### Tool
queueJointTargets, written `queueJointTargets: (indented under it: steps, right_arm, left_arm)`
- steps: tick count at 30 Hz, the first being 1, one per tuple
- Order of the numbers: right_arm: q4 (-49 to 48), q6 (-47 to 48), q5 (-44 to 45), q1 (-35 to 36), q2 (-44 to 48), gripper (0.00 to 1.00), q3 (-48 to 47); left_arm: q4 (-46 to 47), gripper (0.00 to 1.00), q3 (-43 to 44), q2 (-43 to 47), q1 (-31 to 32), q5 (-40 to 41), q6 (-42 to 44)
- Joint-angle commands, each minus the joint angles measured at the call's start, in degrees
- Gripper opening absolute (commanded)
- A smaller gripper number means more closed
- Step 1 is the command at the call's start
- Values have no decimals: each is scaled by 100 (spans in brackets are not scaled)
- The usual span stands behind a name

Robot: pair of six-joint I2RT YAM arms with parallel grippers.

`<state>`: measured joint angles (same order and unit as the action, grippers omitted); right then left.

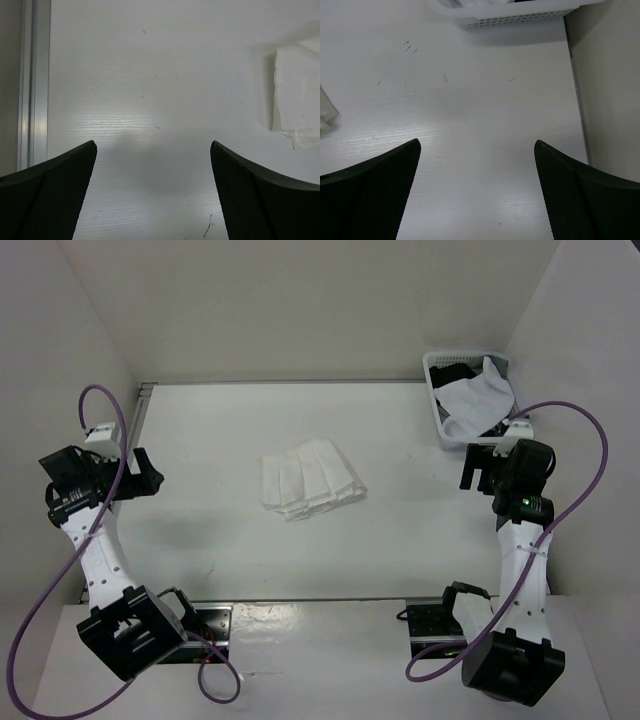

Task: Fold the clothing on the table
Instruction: Fold the skirt

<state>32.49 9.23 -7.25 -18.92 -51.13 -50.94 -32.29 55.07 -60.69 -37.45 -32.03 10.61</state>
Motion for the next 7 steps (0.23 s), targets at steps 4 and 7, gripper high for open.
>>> queueJointTargets:
  steps: [4,7]
  right_arm:
    - [-357,-80,83,-33,95,98,49]
    - [-357,-80,83,-33,95,98,49]
  left_arm:
    - [162,100,-14,4,-25,-137,134]
    - [162,100,-14,4,-25,-137,187]
